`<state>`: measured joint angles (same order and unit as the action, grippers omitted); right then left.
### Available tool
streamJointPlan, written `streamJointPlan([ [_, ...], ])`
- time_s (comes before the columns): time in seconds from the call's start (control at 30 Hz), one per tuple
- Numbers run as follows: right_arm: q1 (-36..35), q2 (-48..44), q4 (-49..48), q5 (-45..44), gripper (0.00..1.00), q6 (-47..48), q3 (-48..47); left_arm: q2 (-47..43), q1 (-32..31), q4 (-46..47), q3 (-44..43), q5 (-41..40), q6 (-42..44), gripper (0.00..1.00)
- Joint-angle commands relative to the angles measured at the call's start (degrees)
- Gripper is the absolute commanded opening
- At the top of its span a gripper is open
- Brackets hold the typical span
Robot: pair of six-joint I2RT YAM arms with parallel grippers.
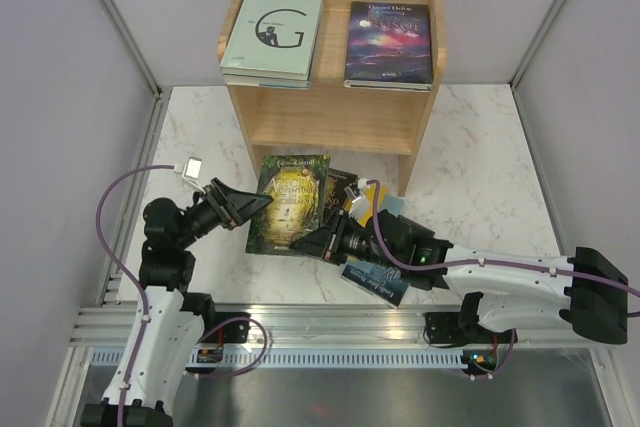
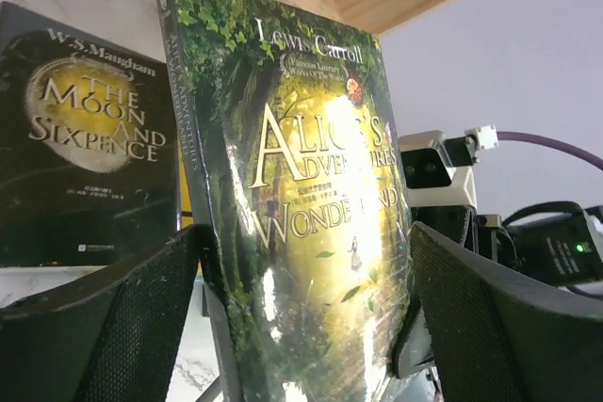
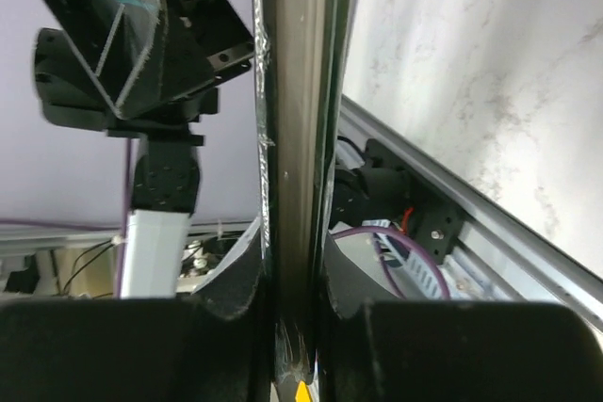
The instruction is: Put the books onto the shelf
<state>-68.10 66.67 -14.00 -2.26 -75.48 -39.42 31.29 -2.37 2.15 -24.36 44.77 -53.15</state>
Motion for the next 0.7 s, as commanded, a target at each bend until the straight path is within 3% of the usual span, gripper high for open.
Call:
streamJointPlan([
  [0.0, -0.55, -1.99, -17.44, 4.98, 0.0, -0.89, 0.74, -0.87, -0.09, 10.93, 2.03, 8.39, -7.05, 0.91],
  [0.2, -0.72, -0.32, -27.38, 9.64, 0.0, -1.24, 1.63, -1.93, -0.09, 14.11, 5.46, 9.37, -10.22, 0.83],
  [0.3, -0.72, -0.05, -28.8, 10.61, 0.0, -1.33, 1.89, -2.11, -0.09, 15.24, 5.81, 9.37, -11.36, 0.63],
  [0.33, -0.81, -0.23, -28.63, 10.44, 0.0, -1.16, 2.59, -2.2, -0.09, 16.38, 5.9, 9.28, -12.41, 0.5],
  [0.4, -0.72, -1.19, -28.37, 9.65, 0.0, -1.07, 3.55, -2.37, -0.09, 16.57, 5.55, 9.19, -12.77, 0.35],
  [0.43, -0.72, -1.72, -27.93, 9.3, 0.0, -0.9, 4.6, -2.37, -0.09, 16.57, 5.38, 9.19, -12.86, 0.14],
  [0.47, -0.72, -2.25, -26.71, 8.77, 0.0, -0.55, 4.96, -2.37, -0.09, 16.39, 5.11, 9.19, -13.03, 0.03],
  [0.5, -0.72, -3.64, -25.82, 7.55, 0.0, -0.37, 5.49, -2.29, -0.09, 16.39, 4.94, 9.19, -13.12, 0.02],
  [0.57, -0.72, -5.32, -22.05, 5.87, 0.34, 0.24, 6.63, -2.63, -0.09, 16.3, 5.02, 8.84, -13.74, 0.02],
  [0.63, -0.72, -7.52, -20.46, 3.77, 0.8, 0.16, 7.77, -3.69, -0.09, 16.3, 5.11, 7.35, -14.53, 0.02],
  [0.67, -0.81, -8.22, -19.32, 3.23, 0.85, 0.16, 8.04, -4.04, 0.0, 16.3, 5.29, 6.04, -15.66, 0.02],
])
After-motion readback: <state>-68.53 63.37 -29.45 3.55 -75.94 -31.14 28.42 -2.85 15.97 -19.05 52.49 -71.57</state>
